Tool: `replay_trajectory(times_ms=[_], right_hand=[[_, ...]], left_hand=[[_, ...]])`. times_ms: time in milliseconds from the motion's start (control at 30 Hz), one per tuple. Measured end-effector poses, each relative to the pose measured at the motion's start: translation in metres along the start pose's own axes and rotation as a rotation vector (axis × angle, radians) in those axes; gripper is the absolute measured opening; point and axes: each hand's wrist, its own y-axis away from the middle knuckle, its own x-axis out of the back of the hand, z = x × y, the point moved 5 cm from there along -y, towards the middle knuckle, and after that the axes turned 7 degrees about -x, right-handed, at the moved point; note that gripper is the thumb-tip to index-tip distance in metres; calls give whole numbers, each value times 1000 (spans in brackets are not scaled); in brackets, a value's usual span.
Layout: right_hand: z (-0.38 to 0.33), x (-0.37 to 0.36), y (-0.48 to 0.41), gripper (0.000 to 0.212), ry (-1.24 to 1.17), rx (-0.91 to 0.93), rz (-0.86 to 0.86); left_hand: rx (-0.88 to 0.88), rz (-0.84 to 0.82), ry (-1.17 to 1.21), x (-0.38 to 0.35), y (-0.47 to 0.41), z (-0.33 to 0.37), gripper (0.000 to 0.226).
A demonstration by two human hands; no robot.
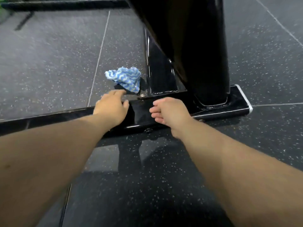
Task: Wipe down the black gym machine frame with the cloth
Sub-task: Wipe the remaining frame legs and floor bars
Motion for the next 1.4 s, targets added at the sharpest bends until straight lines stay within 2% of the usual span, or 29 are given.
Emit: replay_trajectory(times_ms=[100, 167, 300, 433, 500, 567, 667, 700, 733, 800, 867, 900, 933, 1000, 1067, 1167, 1233, 1300, 1367, 1400], right_hand=[[-19, -32, -33, 12, 254, 154, 43], [-26, -53, -51, 21, 546, 273, 135], [-42, -99, -76, 37, 1147, 517, 158], [-53, -120, -113, 40, 1447, 494, 191], [-45, -129, -125, 35, 1482, 500, 161], [-45, -131, -122, 27, 1361, 538, 226], [-51, -119, -105, 15, 814, 546, 314], [-50, -116, -92, 14, 615, 523, 259], [-45, -112, -78, 22, 440, 464, 180], [-36, -101, -55, 37, 176, 314, 11], [-24, -90, -32, 25, 70, 197, -119], [-19, -80, -19, 12, 64, 170, -151], [-16, -73, -8, 9, 66, 155, -185], [-8, -54, 11, 13, 8, 88, -286], [-1, -29, 27, 28, -142, -40, -403], [2, 14, 45, 46, -289, -148, -481], [6, 45, 58, 49, -333, -173, -469], [13, 65, 62, 44, -367, -153, -399], [17, 92, 54, 31, -415, -71, -192], [18, 108, 49, 23, -419, -12, -31]], left_hand=[[86, -5, 109, 3, 0, -40, 46], [102, -69, 191, -6, 3, -58, 48], [93, -88, 236, -22, 7, -68, 45], [111, -8, 313, -19, 8, -66, 38], [133, 8, 345, -16, 11, -66, 38], [155, 17, 427, -14, 13, -66, 40], [224, 54, 692, -11, 15, -76, 58], [233, 66, 765, -9, 18, -78, 70], [229, 70, 778, -6, 23, -76, 81], [189, 47, 701, -1, 36, -64, 93], [117, 48, 582, 5, 49, -50, 78], [85, 50, 550, 10, 52, -39, 57], [79, 42, 532, 17, 54, -31, 33], [101, -22, 523, 32, 52, -7, 5], [72, -74, 542, 46, 50, 22, 3], [35, -202, 728, 43, 53, 66, 3], [82, -240, 855, 29, 59, 102, 4], [210, -266, 1096, 13, 64, 131, 15], [313, -318, 1370, -3, 65, 166, 21], [346, -287, 1385, -9, 63, 175, 17]])
